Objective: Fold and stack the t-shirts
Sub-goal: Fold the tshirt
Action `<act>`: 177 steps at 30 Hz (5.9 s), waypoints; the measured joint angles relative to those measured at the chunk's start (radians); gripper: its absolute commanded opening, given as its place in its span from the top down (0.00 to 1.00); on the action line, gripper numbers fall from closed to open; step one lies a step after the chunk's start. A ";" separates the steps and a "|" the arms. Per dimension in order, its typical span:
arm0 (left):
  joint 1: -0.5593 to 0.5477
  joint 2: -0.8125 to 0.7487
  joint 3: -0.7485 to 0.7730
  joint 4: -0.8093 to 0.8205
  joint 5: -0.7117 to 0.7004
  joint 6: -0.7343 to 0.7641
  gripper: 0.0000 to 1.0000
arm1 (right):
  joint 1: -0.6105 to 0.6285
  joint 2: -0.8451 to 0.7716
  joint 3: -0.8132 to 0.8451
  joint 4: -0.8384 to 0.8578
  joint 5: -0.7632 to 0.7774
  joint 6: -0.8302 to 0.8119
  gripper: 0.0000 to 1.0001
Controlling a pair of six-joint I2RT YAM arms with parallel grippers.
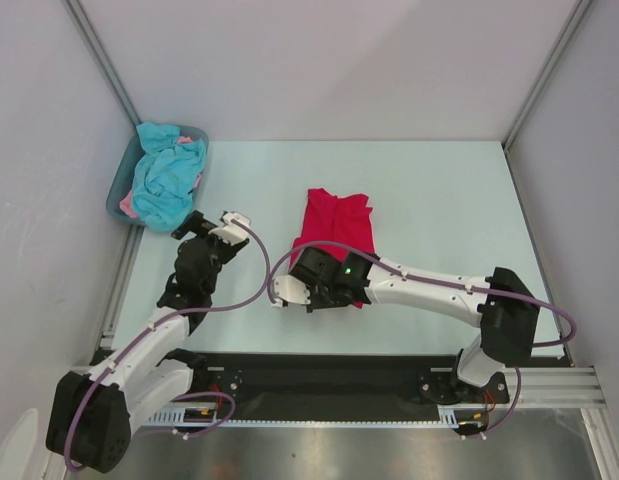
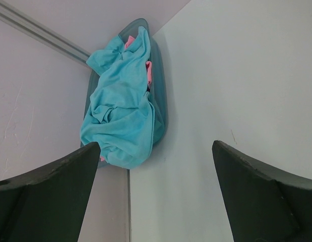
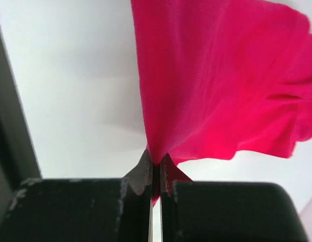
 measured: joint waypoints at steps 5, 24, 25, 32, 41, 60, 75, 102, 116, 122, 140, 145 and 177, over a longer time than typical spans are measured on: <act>0.001 0.000 0.006 -0.002 0.000 0.000 0.00 | -0.010 0.000 0.000 -0.013 -0.029 0.002 1.00; 0.002 0.061 0.006 0.011 0.000 -0.002 0.00 | -0.193 0.053 -0.071 0.638 0.307 -0.268 1.00; 0.002 0.064 0.006 0.011 0.000 -0.003 0.00 | -0.200 0.065 -0.071 0.661 0.312 -0.283 1.00; 0.002 0.065 0.006 0.022 0.000 -0.003 0.00 | -0.275 0.162 -0.071 0.796 0.331 -0.357 1.00; 0.002 0.063 0.006 0.023 0.000 -0.008 0.00 | -0.382 0.247 -0.071 0.898 0.333 -0.392 1.00; 0.002 0.060 0.000 0.024 0.000 -0.011 0.00 | -0.464 0.409 0.068 0.952 0.329 -0.416 1.00; 0.003 0.056 -0.001 0.024 0.001 -0.011 0.00 | -0.502 0.473 0.086 0.993 0.365 -0.417 0.19; 0.003 0.027 -0.001 0.023 0.001 -0.027 0.00 | -0.518 0.399 0.160 0.982 0.427 -0.385 0.00; 0.003 0.023 -0.001 0.023 0.001 -0.026 0.00 | -0.492 0.407 0.130 0.866 0.373 -0.299 0.63; 0.003 0.022 -0.001 0.024 -0.005 -0.026 0.00 | -0.408 0.401 0.053 0.950 0.407 -0.307 1.00; 0.112 0.047 0.000 0.084 -0.112 -0.082 0.00 | -0.294 0.512 -0.054 0.999 0.422 -0.272 1.00; 0.112 0.048 0.003 0.082 -0.113 -0.089 0.00 | -0.296 0.512 -0.034 0.956 0.402 -0.233 1.00; 0.137 0.042 0.007 0.110 -0.164 -0.114 0.00 | -0.218 0.552 0.086 0.870 0.383 -0.186 1.00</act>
